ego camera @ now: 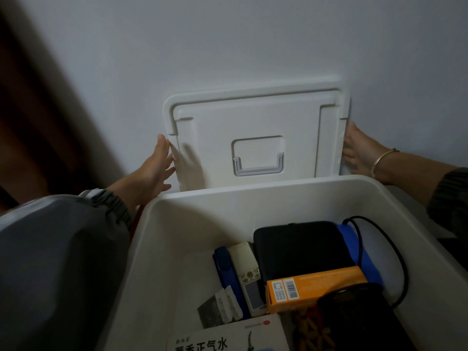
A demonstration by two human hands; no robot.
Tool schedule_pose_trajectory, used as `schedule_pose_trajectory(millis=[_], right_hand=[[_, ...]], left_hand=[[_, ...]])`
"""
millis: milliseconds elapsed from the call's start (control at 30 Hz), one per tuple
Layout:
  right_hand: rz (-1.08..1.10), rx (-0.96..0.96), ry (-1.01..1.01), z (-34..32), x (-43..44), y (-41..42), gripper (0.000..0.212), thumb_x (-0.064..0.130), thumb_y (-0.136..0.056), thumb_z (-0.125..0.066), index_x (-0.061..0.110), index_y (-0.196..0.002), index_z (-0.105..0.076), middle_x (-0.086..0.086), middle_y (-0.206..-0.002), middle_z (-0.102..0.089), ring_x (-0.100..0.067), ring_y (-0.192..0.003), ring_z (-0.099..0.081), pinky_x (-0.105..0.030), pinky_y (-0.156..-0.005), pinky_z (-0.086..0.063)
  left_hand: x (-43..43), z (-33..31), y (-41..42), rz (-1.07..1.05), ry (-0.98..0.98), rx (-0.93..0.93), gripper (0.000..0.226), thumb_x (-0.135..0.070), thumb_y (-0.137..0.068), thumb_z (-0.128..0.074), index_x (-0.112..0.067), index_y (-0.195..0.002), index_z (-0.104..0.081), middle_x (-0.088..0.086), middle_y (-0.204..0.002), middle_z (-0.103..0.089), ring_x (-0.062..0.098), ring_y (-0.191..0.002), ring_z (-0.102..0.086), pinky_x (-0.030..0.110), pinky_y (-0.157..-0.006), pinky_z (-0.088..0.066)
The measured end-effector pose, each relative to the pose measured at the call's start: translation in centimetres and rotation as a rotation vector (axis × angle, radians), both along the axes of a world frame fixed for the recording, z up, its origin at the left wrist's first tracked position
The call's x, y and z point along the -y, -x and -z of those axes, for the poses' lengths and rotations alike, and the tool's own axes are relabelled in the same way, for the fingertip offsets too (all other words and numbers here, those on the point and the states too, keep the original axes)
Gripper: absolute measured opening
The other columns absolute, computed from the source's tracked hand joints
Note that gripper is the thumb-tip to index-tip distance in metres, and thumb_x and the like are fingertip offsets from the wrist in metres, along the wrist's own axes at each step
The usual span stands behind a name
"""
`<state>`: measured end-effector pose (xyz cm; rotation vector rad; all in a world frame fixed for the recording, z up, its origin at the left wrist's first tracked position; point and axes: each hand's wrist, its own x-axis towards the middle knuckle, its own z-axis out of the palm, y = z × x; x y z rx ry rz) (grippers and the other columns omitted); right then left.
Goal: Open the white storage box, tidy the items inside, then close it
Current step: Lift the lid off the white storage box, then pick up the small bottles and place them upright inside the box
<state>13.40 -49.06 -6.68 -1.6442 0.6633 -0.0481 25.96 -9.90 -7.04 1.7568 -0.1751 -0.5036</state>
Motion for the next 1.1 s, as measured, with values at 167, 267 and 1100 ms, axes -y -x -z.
schedule_pose_trajectory(millis=[167, 267, 1100], right_hand=[[0.079, 0.007, 0.021, -0.2, 0.7, 0.8, 0.085, 0.076, -0.082, -0.022, 0.025, -0.149, -0.013, 0.0, -0.158, -0.016, -0.016, -0.144, -0.018, -0.044, -0.115, -0.013], [0.115, 0.062, 0.067, -1.1, 1.0, 2.0, 0.08, 0.071, -0.086, -0.023, 0.021, -0.148, -0.022, -0.003, -0.156, -0.023, -0.017, -0.142, -0.023, -0.042, -0.114, -0.017], [-0.514, 0.777, 0.95, -5.3, -37.8, 26.4, 0.021, 0.013, -0.09, -0.054, 0.011, -0.109, -0.063, -0.003, -0.11, -0.065, -0.012, -0.105, -0.054, -0.014, -0.093, -0.035]], left_hand=[[-0.2, -0.3, 0.8, -0.05, -0.065, 0.021, 0.077, -0.078, -0.083, -0.008, -0.041, -0.15, 0.001, -0.014, -0.16, -0.005, 0.017, -0.147, -0.013, 0.05, -0.117, -0.012], [-1.1, -1.3, 1.4, -0.11, -0.085, 0.103, 0.075, -0.072, -0.088, -0.008, -0.034, -0.151, -0.003, -0.01, -0.16, -0.008, 0.019, -0.146, -0.015, 0.048, -0.116, -0.012], [-24.9, 1.3, 30.7, -0.123, -0.792, 0.755, 0.035, -0.005, -0.084, -0.06, -0.004, -0.119, -0.06, 0.017, -0.115, -0.059, 0.035, -0.105, -0.059, 0.042, -0.092, -0.045]])
